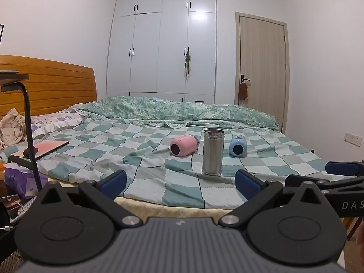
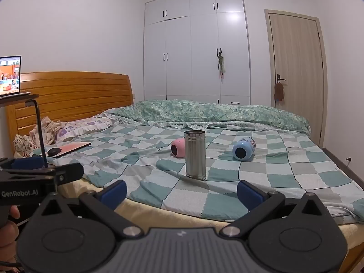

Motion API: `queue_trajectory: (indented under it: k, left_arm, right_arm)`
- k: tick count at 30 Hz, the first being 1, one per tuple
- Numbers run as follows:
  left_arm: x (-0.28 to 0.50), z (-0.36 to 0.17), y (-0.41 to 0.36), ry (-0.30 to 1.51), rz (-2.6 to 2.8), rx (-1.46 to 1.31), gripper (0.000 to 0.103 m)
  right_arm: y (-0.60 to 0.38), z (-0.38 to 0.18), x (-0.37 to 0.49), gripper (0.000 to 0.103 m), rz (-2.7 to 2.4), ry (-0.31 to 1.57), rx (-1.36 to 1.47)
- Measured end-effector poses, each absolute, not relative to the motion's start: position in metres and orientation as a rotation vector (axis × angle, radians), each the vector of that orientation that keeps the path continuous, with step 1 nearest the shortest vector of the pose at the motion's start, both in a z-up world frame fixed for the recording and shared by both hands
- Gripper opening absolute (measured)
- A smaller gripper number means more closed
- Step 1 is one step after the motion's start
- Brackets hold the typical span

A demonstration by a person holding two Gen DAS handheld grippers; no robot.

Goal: Flip cup upright

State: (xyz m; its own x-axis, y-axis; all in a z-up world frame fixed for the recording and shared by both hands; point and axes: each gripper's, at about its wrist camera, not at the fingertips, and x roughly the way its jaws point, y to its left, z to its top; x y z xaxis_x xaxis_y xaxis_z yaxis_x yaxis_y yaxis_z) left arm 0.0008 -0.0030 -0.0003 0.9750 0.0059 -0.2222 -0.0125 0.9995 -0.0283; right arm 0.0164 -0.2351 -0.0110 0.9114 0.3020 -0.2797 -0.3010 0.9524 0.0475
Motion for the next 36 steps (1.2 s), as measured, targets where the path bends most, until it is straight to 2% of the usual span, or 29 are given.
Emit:
queue_trajectory:
  k: [36]
  left_arm:
    - [0.0049, -0.0044, -0.0004, 0.231, 0.007, -0.030, 0.103]
  right_arm:
    - [-0.2328, -0.0122, 0.0156, 0.103, 0.307, 0.278, 0.002]
